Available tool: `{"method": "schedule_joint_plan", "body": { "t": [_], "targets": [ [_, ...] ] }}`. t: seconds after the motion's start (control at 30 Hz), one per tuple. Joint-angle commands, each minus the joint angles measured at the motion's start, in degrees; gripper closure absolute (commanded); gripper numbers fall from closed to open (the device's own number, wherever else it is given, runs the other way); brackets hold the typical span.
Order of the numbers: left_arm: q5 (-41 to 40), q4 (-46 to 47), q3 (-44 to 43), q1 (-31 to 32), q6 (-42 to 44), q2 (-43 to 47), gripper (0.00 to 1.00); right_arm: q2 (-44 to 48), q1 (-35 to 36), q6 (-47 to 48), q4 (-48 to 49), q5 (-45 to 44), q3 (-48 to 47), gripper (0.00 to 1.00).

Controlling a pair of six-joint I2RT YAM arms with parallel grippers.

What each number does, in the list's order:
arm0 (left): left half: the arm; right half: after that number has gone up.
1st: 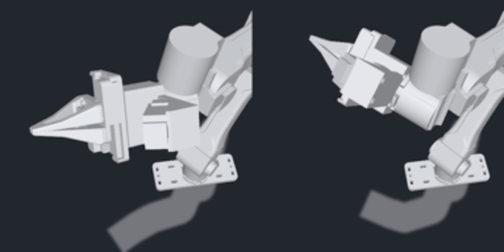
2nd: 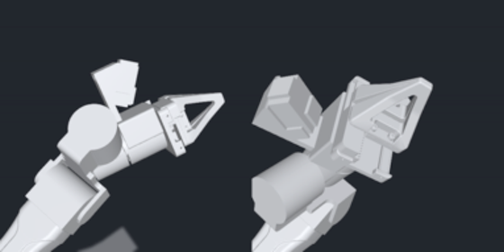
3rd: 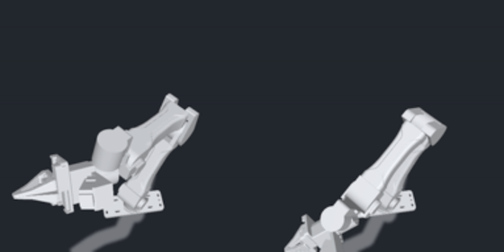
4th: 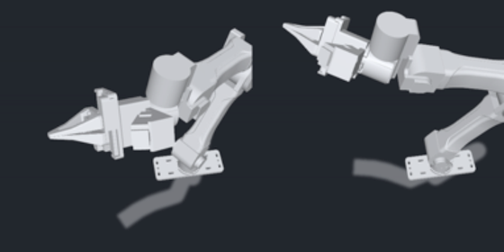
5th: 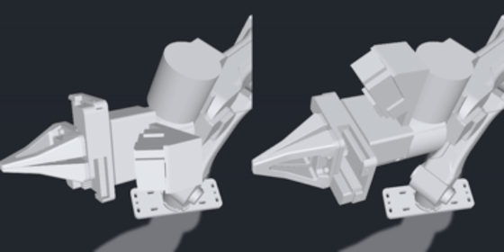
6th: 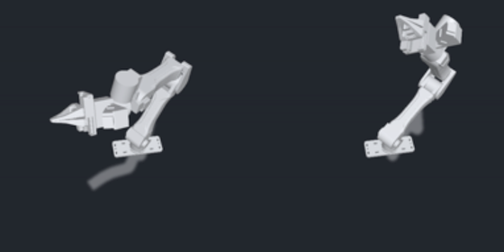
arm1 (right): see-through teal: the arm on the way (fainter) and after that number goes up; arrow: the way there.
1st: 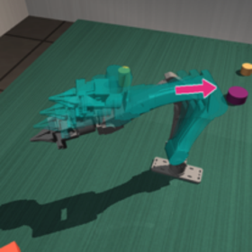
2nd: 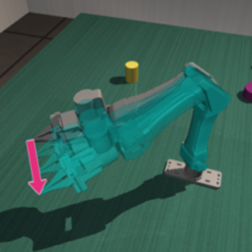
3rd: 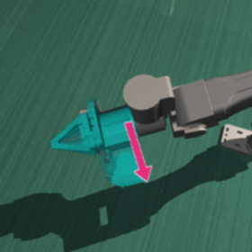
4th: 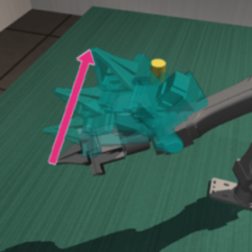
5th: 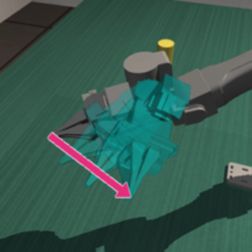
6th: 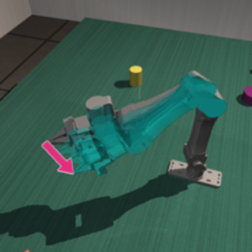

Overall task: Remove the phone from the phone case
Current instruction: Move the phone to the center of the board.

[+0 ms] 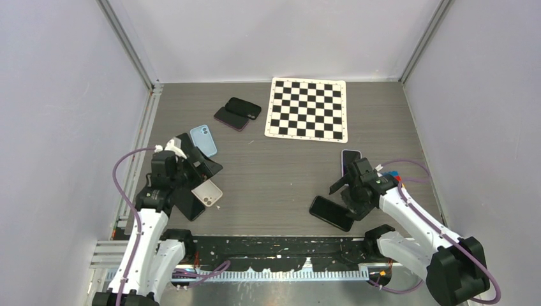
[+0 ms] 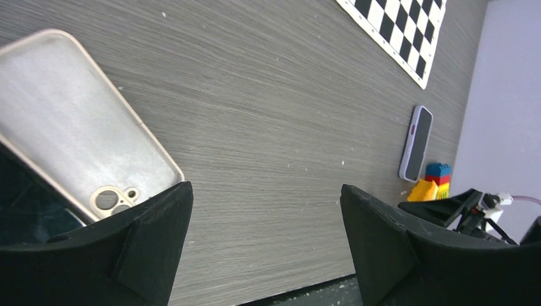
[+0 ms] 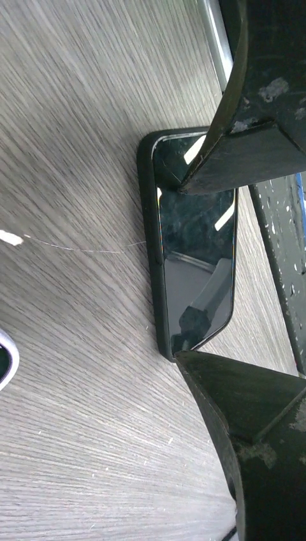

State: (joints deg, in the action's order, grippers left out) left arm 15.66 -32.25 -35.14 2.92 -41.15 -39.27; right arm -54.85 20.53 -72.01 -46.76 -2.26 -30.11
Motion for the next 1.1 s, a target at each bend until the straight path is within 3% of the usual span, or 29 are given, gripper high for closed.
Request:
{"method": "schedule_joint_plan", "body": {
  "t": [0.0, 0.17, 0.3, 0.43, 0.6, 0.8, 0.87, 1.07],
  "targets": [
    [7.64, 6.96, 3.09, 0.68, -3.74, -1.27, 0.13, 1.84, -0.14, 5.31, -1.06, -5.24, -3.35, 0.03],
    [8.31, 17.15, 9.58, 10.18, -7.65, -1.42, 0.14, 1.96, -0.09, 23.3, 2.85, -8.26, -6.93, 0.03],
    [4.03, 27.74, 11.72, 24.27, -3.96, -4.06, 0.14, 1.98, -0.15, 28.8, 5.02, -6.47, -9.44, 0.03],
    [-2.74, 35.69, 7.41, 38.39, 9.05, -13.93, 0.12, 1.51, -0.22, 29.83, 5.6, -6.0, -11.41, 0.03],
    [-2.52, 42.82, -2.64, 49.67, 34.16, -31.02, 0.15, 1.61, -1.5, 30.98, 2.92, -7.57, -14.93, 0.03],
    [3.55, 44.4, -18.07, 54.39, 61.18, -52.19, 0.1, 3.83, -10.14, 35.53, 0.1, -9.52, -19.49, 0.01],
    [6.08, 42.78, -22.67, 55.44, 66.58, -57.66, 0.01, 4.73, -13.59, 36.47, 0.17, -8.05, -20.32, 0.01],
    [11.83, 34.89, -31.87, 58.35, 78.08, -66.38, 0.0, 6.5, -21.2, 34.69, 0.74, -1.78, -20.84, 0.01]
  ]
}}
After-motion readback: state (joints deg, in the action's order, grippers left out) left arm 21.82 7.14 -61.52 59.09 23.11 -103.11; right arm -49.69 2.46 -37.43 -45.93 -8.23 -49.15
